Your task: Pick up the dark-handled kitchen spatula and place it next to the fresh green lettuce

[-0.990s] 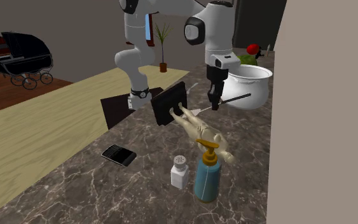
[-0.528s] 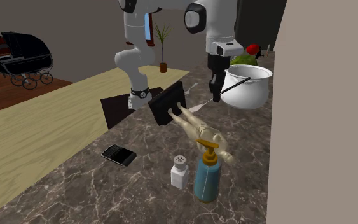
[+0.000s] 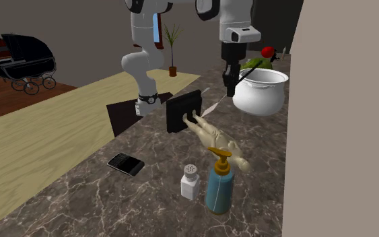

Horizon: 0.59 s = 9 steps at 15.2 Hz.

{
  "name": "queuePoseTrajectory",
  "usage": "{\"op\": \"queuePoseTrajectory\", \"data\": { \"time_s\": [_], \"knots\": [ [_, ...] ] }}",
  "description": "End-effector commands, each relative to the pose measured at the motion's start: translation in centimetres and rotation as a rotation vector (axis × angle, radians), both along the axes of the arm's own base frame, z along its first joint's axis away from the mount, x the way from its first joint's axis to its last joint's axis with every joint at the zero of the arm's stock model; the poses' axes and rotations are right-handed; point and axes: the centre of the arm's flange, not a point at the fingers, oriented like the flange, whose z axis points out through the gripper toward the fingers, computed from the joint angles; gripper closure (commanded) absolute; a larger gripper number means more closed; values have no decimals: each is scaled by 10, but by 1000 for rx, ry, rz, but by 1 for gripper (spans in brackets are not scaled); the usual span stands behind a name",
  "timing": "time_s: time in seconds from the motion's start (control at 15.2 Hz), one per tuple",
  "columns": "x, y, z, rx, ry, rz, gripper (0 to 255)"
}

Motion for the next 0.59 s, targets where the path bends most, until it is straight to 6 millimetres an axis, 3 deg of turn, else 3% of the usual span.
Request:
{"op": "queuePoseTrajectory", "data": {
  "time_s": [0.0,0.53],
  "knots": [
    [0,-1,11,0,0,0,255],
    [0,-1,53,0,0,0,255]
  ]
}}
